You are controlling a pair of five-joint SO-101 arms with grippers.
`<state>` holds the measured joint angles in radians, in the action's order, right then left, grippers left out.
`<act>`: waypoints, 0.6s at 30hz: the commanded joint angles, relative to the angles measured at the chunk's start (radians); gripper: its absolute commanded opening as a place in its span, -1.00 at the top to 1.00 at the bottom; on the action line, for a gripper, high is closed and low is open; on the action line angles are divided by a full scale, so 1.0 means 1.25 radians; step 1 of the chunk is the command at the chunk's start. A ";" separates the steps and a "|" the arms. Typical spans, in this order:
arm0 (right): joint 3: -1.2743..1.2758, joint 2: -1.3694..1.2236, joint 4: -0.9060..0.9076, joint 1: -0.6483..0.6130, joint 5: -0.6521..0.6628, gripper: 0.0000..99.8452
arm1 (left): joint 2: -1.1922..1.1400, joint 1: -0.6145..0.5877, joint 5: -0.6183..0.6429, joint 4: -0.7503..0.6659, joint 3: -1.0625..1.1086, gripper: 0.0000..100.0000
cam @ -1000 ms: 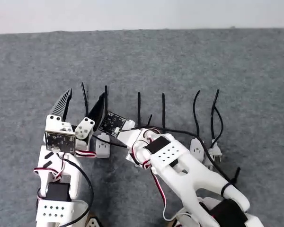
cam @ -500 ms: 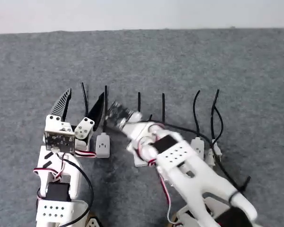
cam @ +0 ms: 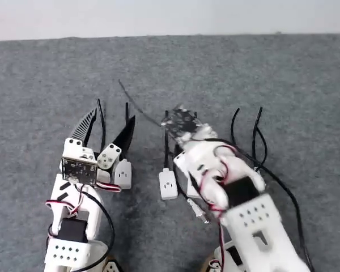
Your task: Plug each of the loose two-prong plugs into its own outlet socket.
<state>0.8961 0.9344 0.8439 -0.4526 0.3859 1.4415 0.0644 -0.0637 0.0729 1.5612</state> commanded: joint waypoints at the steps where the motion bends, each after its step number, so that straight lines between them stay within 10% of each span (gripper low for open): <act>1: -0.026 0.106 0.004 0.028 -0.007 0.98 | 0.009 0.052 -0.009 0.037 -0.013 0.42; 18: -0.292 -0.029 0.033 -0.137 -0.025 0.98 | 0.009 0.265 -0.126 0.098 0.036 0.43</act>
<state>0.6322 0.9636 0.8638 -0.5692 0.3751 1.4415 0.3452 -0.1910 0.1941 1.6072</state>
